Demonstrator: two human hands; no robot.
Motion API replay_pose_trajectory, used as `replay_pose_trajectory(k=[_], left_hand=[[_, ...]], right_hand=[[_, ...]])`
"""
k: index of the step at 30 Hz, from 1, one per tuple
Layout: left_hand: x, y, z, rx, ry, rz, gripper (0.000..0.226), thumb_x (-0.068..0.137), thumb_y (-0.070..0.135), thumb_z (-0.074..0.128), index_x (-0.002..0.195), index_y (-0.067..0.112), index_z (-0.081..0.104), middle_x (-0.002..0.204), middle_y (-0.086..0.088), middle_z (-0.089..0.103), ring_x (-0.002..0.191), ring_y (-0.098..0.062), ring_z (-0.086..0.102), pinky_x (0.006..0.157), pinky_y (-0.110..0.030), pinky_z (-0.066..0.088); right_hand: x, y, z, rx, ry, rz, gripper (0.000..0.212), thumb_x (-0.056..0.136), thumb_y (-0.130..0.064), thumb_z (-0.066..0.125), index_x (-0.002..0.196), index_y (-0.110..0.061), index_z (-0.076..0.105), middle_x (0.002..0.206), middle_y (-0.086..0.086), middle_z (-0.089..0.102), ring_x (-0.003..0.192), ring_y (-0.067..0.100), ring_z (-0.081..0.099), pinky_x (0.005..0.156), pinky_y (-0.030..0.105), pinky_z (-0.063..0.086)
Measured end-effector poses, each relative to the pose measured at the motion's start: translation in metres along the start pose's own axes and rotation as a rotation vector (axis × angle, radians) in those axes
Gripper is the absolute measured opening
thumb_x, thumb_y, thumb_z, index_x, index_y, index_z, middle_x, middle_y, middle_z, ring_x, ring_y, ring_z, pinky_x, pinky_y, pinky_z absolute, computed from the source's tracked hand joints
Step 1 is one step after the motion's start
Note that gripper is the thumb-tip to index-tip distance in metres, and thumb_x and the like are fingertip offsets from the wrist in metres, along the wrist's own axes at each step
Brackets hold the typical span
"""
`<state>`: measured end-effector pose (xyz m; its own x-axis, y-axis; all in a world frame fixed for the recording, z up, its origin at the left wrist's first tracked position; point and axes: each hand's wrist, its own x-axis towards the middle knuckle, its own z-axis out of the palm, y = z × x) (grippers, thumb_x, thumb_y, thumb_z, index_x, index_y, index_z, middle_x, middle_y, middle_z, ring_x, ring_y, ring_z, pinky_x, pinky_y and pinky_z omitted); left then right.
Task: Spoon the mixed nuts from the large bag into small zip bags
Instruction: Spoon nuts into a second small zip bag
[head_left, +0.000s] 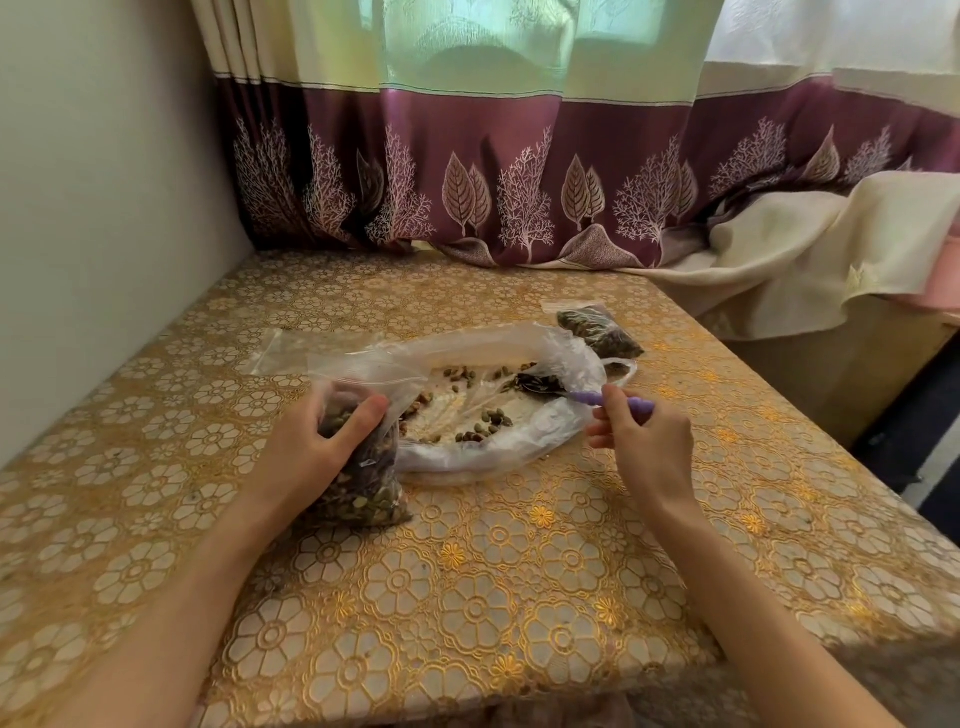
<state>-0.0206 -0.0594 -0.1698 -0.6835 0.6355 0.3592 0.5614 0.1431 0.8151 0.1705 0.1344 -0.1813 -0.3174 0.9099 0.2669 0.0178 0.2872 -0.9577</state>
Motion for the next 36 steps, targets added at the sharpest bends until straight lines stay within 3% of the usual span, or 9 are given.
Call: replay_pose_trajectory(k=[5,10,19,25,36], left_hand=[[-0.0001,0.0005,0.0004,-0.007,0.004,0.009,0.032,0.073,0.054,0.054,0.094,0.029,0.056,0.094,0.019,0.059,0.09,0.005,0.054,0.07,-0.017,0.041],[-0.0007,-0.0013,0.0002,-0.053,0.004,-0.006,0.044,0.075,0.056,0.062,0.103,0.021,0.059,0.1,0.005,0.065,0.095,-0.008,0.06,0.078,-0.025,0.047],[-0.0015,0.0011,0.0011,-0.066,0.019,0.003,0.039,0.071,0.052,0.056,0.098,0.025,0.06,0.099,0.011,0.063,0.093,0.0,0.058,0.071,-0.016,0.042],[-0.0018,0.0032,0.0016,-0.08,0.015,0.008,0.03,0.069,0.054,0.055,0.091,0.034,0.058,0.096,0.011,0.063,0.09,0.001,0.058,0.069,-0.014,0.041],[-0.0022,0.0058,-0.0003,-0.155,-0.023,-0.047,0.028,0.07,0.049,0.056,0.092,0.031,0.058,0.092,0.011,0.064,0.079,0.002,0.061,0.061,-0.011,0.043]], right_hand=[[0.0005,0.0001,0.004,0.026,0.004,0.022,0.023,0.096,-0.02,0.054,0.098,-0.006,0.072,0.07,0.002,0.067,0.055,0.009,0.061,0.065,0.028,0.056],[0.0017,0.0007,0.0031,0.034,0.059,0.027,0.023,0.095,-0.019,0.055,0.099,-0.003,0.071,0.073,0.003,0.068,0.058,0.012,0.063,0.066,0.031,0.058],[0.0031,0.0052,0.0029,0.128,0.068,0.099,0.022,0.095,-0.017,0.055,0.096,-0.002,0.07,0.081,0.013,0.072,0.063,0.016,0.066,0.076,0.042,0.058],[0.0042,0.0078,0.0034,0.147,0.086,0.128,0.025,0.096,-0.018,0.054,0.094,0.0,0.071,0.08,0.011,0.072,0.059,0.011,0.064,0.07,0.034,0.058],[-0.0026,0.0001,-0.0008,0.254,0.043,0.171,0.015,0.096,-0.01,0.052,0.088,-0.006,0.064,0.086,0.008,0.074,0.058,0.012,0.06,0.057,0.023,0.054]])
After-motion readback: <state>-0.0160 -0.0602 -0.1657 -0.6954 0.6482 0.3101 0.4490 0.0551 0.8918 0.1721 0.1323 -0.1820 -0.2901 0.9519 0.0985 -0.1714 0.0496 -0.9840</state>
